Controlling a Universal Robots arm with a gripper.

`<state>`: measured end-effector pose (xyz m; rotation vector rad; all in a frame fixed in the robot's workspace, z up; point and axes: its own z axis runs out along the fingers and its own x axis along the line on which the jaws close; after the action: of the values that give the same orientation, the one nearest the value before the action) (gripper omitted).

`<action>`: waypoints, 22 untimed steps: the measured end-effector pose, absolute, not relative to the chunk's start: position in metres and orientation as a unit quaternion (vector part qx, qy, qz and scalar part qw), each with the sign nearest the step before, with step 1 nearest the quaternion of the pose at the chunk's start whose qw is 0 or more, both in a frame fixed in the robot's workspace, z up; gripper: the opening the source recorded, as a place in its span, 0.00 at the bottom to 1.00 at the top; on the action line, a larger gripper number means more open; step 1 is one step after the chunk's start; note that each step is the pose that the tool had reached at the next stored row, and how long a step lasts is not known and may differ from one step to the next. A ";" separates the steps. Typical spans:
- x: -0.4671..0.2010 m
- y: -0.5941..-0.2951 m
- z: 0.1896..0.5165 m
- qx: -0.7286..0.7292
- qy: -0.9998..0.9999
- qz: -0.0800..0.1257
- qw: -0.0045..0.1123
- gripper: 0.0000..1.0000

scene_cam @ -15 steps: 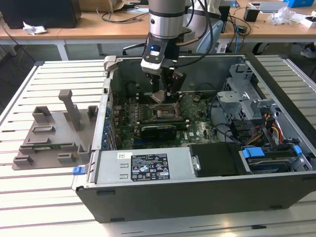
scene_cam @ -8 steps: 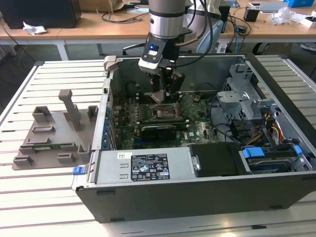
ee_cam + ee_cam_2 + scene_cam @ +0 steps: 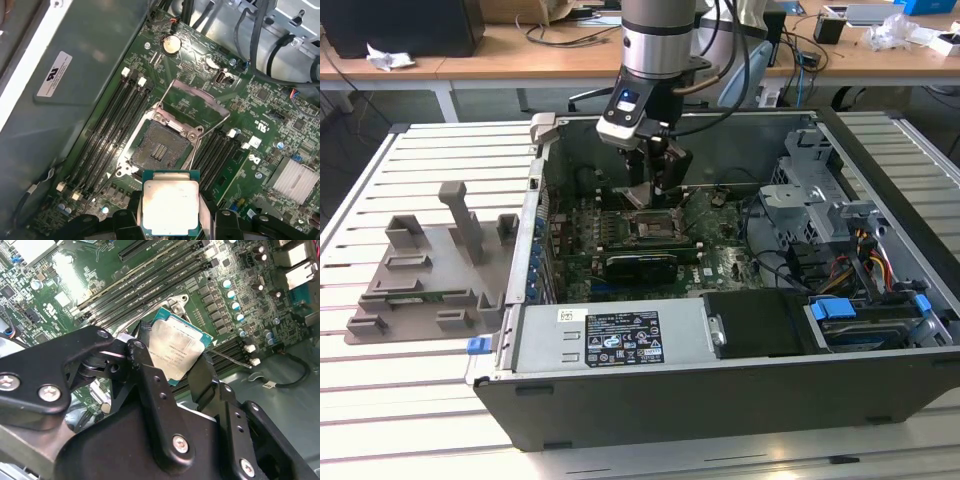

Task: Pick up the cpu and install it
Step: 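Place the cpu into insertion slot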

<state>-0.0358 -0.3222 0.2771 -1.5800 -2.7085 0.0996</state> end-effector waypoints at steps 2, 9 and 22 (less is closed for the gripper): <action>-0.036 -0.322 0.277 -0.511 -0.859 0.032 0.002 0.54; -0.036 -0.322 0.277 -0.531 -0.847 0.032 0.003 0.54; -0.036 -0.322 0.277 -0.572 -0.820 0.032 0.005 0.54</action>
<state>-0.0358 -0.3221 0.2771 -1.7922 -2.5668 0.0987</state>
